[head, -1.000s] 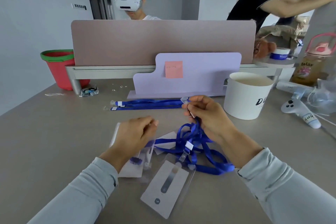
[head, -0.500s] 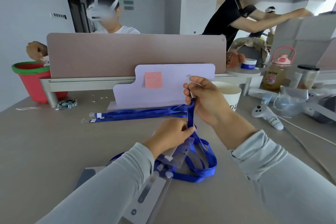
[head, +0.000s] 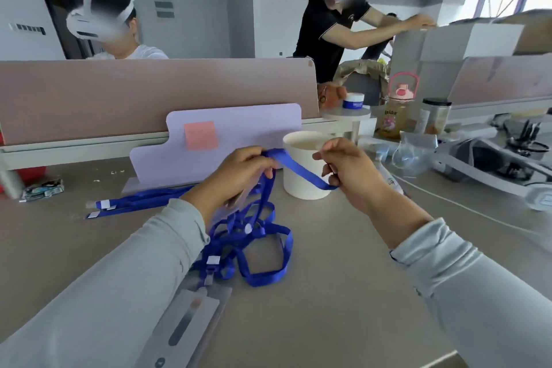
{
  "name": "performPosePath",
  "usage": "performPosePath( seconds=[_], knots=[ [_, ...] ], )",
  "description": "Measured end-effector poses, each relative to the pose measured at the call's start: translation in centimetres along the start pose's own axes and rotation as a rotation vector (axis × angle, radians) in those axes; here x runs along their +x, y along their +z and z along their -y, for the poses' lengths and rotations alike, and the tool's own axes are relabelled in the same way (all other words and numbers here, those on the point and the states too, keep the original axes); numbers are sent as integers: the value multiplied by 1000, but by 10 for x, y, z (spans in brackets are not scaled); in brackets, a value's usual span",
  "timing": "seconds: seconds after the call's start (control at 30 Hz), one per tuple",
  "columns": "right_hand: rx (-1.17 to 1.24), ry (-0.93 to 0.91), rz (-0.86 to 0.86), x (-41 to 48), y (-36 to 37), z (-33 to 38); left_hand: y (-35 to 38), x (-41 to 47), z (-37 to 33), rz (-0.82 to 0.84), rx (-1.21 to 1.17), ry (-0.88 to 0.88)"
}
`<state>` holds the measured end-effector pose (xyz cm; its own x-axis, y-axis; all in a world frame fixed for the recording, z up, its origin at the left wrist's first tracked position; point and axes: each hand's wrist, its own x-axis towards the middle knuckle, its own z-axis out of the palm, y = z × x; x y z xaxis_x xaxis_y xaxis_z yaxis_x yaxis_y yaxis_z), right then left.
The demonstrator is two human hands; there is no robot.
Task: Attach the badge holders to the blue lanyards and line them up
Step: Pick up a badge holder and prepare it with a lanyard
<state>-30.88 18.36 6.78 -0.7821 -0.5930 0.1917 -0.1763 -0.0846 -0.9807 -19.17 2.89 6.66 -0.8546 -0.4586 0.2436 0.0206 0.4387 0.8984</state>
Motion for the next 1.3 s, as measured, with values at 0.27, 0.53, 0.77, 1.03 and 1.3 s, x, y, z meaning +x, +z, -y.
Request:
performPosePath(
  seconds=[0.27,0.53,0.77,1.03,1.3],
  knots=[
    [-319,-10,264,-24,-34,-21,37,-3,-59,259,73,121],
    [-572,-31,113,-36,-85,-49,97,5,-18,390,410,125],
    [-737,212,153,-36,-92,-87,126,0,39,570,675,74],
    [-738,236,83,-45,-94,-95,107,-3,45,213,664,194],
    [-727,26,-1,-42,-57,-73,65,-18,41,-35,599,223]
  ],
)
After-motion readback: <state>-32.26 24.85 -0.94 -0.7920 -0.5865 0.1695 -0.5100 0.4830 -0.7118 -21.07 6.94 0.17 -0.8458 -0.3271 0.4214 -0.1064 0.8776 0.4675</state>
